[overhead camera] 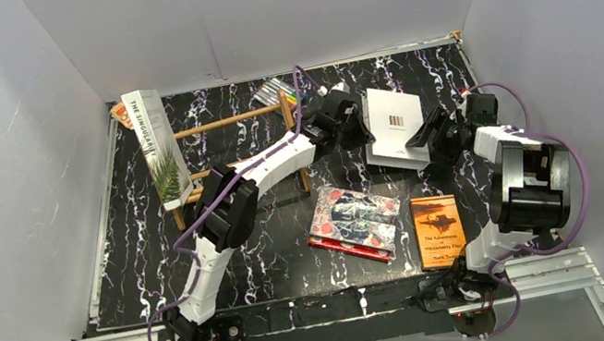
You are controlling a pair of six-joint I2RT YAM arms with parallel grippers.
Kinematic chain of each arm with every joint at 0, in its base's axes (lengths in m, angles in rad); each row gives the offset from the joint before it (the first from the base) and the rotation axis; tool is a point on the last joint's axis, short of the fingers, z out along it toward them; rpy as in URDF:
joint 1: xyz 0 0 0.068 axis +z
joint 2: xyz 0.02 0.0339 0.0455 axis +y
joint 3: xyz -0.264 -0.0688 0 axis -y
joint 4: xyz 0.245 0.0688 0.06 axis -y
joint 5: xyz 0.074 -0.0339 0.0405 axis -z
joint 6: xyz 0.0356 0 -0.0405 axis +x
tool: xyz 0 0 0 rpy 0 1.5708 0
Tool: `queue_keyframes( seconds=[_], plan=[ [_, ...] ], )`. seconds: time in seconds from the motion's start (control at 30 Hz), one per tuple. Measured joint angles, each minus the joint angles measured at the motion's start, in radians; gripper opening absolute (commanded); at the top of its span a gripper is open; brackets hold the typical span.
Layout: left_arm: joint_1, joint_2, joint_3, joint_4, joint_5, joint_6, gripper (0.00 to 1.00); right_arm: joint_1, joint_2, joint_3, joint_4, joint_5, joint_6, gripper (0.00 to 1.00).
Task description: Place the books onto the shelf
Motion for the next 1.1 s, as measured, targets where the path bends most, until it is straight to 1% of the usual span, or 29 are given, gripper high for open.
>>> queue_keyframes(
  seconds=[0.17, 0.33, 0.57, 0.87, 1.1],
  plan=[
    [-0.006, -0.035, 0.004, -0.015, 0.002, 0.024, 0.0, 0.005, -0.003, 0.0, -0.006, -0.002, 0.008, 0.83],
    [-0.006, -0.04, 0.011, -0.021, 0.031, 0.036, 0.0, 0.005, -0.033, -0.001, -0.003, -0.014, 0.032, 0.76],
    [-0.004, -0.047, 0.01, -0.023, 0.047, 0.049, 0.0, -0.002, -0.052, -0.092, 0.076, -0.045, 0.114, 0.73],
    [-0.016, -0.082, 0.006, -0.05, 0.044, 0.085, 0.0, -0.002, -0.08, -0.172, 0.177, -0.09, 0.195, 0.75],
    [-0.05, -0.19, -0.11, -0.058, 0.027, 0.092, 0.0, 0.001, -0.123, -0.217, 0.187, -0.121, 0.195, 0.77]
  ],
)
